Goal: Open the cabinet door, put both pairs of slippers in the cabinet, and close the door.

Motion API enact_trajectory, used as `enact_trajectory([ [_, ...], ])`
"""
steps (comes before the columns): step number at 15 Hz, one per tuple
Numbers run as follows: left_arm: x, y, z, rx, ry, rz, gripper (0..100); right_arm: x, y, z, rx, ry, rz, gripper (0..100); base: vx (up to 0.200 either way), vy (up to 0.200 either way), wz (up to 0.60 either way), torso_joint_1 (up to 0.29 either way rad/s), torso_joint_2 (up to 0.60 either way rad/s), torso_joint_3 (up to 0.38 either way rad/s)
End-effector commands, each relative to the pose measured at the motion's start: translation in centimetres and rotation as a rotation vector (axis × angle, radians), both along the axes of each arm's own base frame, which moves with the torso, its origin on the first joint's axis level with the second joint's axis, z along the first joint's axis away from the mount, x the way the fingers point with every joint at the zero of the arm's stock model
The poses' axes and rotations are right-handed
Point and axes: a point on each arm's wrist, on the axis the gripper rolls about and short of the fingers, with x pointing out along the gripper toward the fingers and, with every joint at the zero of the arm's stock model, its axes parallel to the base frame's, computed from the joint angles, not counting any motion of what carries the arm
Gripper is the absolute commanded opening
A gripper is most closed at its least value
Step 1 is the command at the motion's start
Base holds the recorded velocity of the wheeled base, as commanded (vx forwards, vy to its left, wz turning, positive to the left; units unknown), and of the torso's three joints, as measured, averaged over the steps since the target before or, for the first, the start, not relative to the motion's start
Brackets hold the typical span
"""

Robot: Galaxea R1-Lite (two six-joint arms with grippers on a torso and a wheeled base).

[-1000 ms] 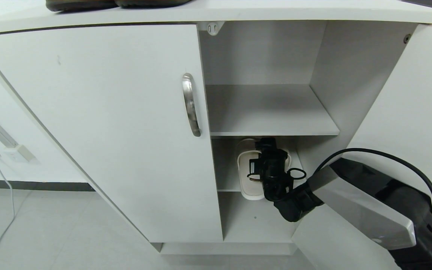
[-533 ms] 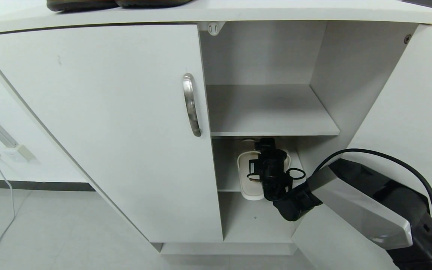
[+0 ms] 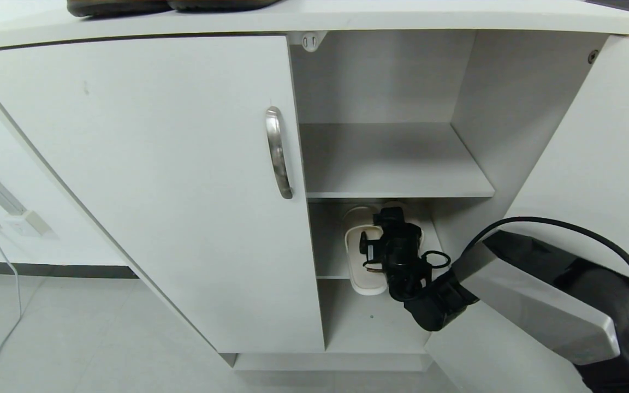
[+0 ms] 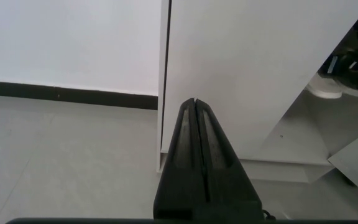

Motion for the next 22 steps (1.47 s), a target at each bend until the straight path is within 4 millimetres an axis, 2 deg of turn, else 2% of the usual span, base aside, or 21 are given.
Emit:
enact_trajectory([
  [1, 0.0, 0.0, 0.0, 0.003, 0.002, -0.001, 0, -2.8, -0.4, 3.0, 0.027, -0.036, 0.027, 100, 0.0, 0.0, 0.0, 0.0, 0.0, 0.0],
  [3, 0.0, 0.0, 0.0, 0.007, 0.003, -0.004, 0, -5.1, -0.5, 3.9, 0.039, -0.052, 0.056, 100, 0.0, 0.0, 0.0, 0.0, 0.0, 0.0],
  [4, 0.0, 0.0, 0.0, 0.007, 0.003, -0.004, 0, -7.2, -0.5, 4.4, 0.046, -0.059, 0.087, 100, 0.0, 0.0, 0.0, 0.0, 0.0, 0.0],
  [8, 0.0, 0.0, 0.0, 0.008, 0.003, -0.005, 0, -12.4, -1.2, 4.6, 0.027, -0.035, 0.159, 100, 0.0, 0.0, 0.0, 0.0, 0.0, 0.0],
  [10, 0.0, 0.0, 0.0, 0.008, 0.003, -0.005, 0, -12.7, -1.2, 5.3, 0.027, -0.05, 0.166, 100, 0.0, 0.0, 0.0, 0.0, 0.0, 0.0],
  [13, 0.0, 0.0, 0.0, 0.006, 0.003, -0.007, 0, -12.9, -1.4, 5.0, 0.02, -0.042, 0.166, 100, 0.0, 0.0, 0.0, 0.0, 0.0, 0.0],
  [22, 0.0, 0.0, 0.0, 0.006, 0.003, -0.008, 0, -13.4, -1.2, 4.9, 0.023, -0.044, 0.179, 100, -0.2, 0.0, 0.0, 0.002, 0.0, 0.003],
])
